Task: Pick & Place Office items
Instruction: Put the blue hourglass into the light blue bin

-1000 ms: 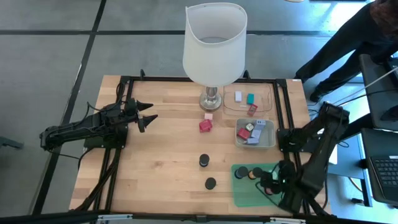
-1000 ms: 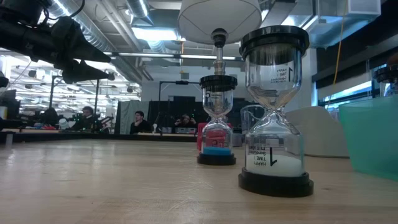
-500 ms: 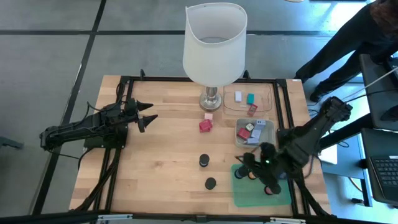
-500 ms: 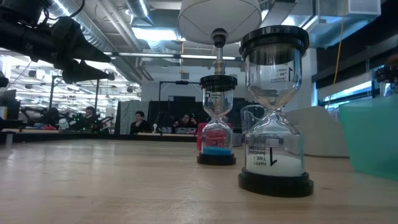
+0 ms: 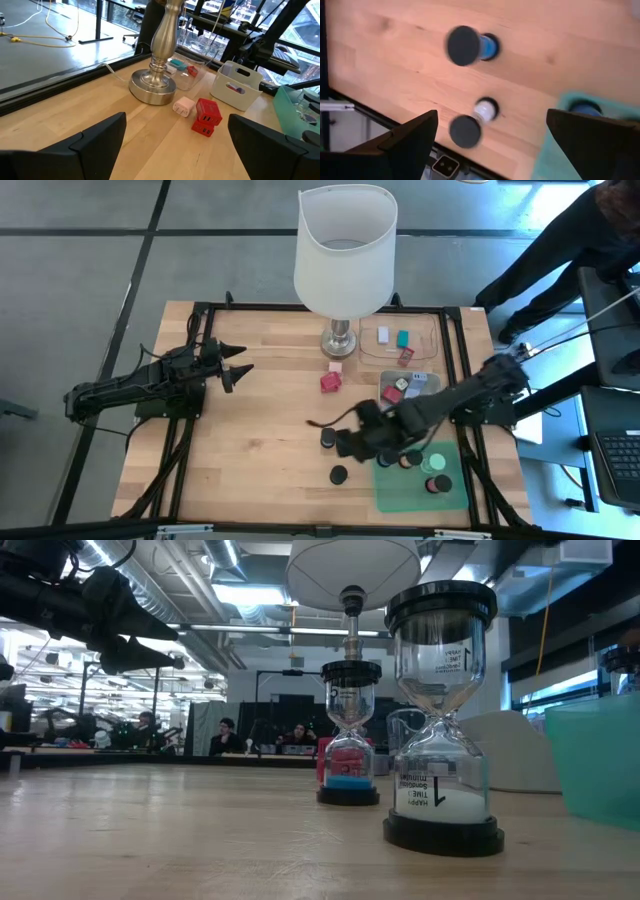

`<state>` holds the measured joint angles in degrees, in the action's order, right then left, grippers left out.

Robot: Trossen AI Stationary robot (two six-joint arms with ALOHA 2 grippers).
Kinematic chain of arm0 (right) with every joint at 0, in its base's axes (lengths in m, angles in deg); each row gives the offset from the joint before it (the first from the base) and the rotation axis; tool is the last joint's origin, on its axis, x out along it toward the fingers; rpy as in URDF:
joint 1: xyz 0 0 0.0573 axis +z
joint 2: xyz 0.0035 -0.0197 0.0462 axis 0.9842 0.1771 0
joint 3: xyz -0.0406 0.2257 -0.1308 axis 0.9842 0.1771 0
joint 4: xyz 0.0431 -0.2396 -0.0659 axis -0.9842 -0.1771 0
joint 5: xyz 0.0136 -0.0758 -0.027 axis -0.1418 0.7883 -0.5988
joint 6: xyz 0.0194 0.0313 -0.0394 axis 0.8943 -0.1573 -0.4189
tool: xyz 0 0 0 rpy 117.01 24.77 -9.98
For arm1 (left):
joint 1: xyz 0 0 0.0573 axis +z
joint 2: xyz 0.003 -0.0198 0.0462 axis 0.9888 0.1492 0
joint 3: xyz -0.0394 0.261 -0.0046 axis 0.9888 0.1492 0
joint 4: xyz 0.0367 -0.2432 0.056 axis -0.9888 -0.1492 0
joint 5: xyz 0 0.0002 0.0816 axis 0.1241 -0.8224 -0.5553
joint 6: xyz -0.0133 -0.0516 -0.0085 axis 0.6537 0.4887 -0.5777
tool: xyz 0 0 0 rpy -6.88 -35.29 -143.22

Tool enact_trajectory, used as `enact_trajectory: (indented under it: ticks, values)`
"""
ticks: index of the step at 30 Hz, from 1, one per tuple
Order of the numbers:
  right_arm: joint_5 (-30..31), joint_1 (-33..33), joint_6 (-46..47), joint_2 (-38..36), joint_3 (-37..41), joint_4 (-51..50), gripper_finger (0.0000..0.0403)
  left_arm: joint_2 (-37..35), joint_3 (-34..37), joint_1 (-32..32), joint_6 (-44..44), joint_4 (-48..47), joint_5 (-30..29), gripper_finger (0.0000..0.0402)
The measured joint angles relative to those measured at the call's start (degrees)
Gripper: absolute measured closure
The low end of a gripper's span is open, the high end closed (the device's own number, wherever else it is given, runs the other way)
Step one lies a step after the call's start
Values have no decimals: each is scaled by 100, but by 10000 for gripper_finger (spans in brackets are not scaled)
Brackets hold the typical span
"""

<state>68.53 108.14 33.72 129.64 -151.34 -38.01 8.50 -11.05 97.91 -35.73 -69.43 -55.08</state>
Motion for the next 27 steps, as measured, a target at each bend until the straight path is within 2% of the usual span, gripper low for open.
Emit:
enact_trajectory:
  ticks: [7, 12, 23, 27]
  values:
    - [-2, -247, -1652, 1229, -1242, 17, 28, 0, 0, 0, -1, 1, 0, 54]
    - [-37, -332, -2324, 1777, -1663, -27, 28, 0, 0, 0, 0, 1, 0, 54]
    - [-43, -445, -2465, 2263, -1687, -205, 28, -2, 0, 0, 0, 1, 0, 54]
    - [267, -429, -2469, 2315, -1689, -208, 28, 0, 0, 0, 0, 0, 0, 54]
